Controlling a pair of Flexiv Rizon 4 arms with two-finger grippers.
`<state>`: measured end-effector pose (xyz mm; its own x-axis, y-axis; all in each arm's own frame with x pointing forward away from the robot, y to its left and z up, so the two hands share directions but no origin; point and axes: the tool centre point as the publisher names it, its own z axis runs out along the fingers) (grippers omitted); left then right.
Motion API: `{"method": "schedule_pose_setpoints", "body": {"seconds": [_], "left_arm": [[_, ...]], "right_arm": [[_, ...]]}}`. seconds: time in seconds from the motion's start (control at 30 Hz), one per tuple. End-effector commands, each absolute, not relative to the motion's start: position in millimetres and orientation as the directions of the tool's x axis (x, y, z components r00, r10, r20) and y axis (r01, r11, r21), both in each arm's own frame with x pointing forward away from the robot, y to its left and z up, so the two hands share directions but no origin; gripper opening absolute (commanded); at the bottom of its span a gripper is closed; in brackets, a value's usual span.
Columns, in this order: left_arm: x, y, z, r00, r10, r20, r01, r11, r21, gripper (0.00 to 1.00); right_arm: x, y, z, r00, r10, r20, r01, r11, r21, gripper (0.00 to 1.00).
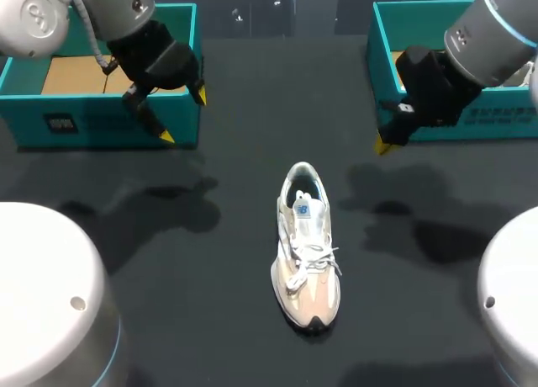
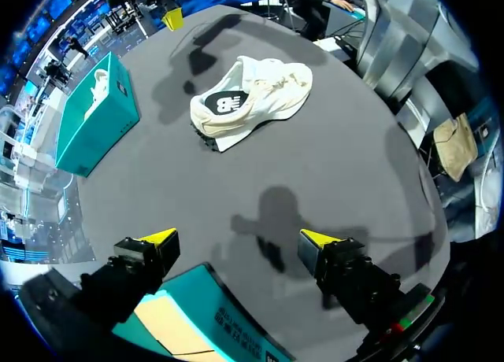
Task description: Take the shoe out of the shoebox, open the shoe tongue, remove and reinsert the insole, then place the shoe into the shoebox
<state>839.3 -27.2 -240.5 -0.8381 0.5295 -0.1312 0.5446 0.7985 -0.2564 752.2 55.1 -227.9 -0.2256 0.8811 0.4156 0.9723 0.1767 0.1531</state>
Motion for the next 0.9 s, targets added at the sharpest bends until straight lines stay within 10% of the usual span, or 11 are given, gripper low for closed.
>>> {"method": "schedule_pose_setpoints", "body": {"seconds": [0.03, 0.9], "left_arm": [[838.9, -27.1, -240.9, -0.838, 0.530, -0.131, 0.545, 0.799, -0.254, 1.00], [838.9, -27.1, -240.9, -0.838, 0.530, -0.131, 0.545, 0.799, -0.254, 1.00]], "right_arm": [[760.7, 92.9, -239.5, -0.173, 0.936, 0.305, 0.979, 0.130, 0.158, 0.00], [761.4, 133.7, -244.6, 0.035, 0.997, 0.069, 0.986, -0.046, 0.163, 0.00]]}}
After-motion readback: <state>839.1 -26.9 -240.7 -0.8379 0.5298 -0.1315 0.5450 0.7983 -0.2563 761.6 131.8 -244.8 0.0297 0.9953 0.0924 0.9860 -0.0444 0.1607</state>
